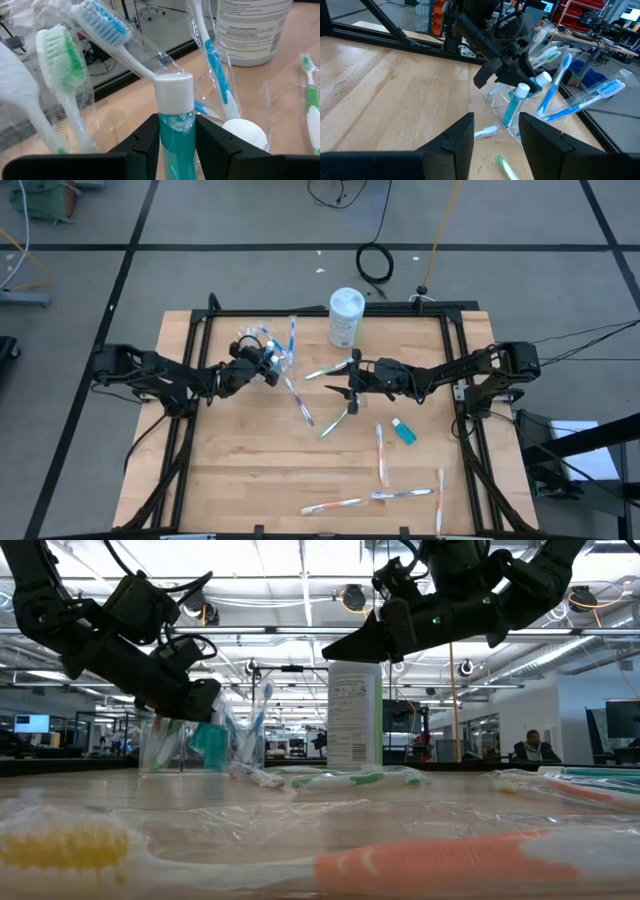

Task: Pick & Place toothbrushing station
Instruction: Put the mouthwash into the middle of the transparent organizer, then put the violet toothbrush into the right of the transparent organizer

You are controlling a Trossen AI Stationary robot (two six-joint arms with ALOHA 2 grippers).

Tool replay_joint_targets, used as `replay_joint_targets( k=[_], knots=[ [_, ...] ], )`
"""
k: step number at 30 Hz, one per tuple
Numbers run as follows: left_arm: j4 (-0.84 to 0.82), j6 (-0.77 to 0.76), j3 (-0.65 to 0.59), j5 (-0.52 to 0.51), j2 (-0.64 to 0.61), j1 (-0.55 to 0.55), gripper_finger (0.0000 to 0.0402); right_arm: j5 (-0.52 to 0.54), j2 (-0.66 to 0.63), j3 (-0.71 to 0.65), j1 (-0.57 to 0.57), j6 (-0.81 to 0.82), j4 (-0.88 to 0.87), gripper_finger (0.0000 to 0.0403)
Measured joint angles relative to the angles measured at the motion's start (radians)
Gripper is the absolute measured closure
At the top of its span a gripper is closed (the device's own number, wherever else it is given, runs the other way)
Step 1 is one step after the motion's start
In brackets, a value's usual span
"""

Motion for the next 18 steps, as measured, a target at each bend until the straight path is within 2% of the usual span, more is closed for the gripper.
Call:
replay_joint_targets(
  k=[5,13,18],
  knots=[
    [-0.002,-0.001,0.0,0.0,0.0,0.0,0.0282,0.0,0.0,0.0,0.0,0.0,0.0,0.0257],
    [-0.003,0.013,-0.001,-0.004,0.0,0.0,0.0225,0.0,0.0,0.0,0.0,0.0,0.0,0.0257],
    [-0.003,0.017,-0.001,-0.004,0.0,0.0,0.0218,0.0,0.0,0.0,0.0,0.0,0.0,0.0257]
  ],
)
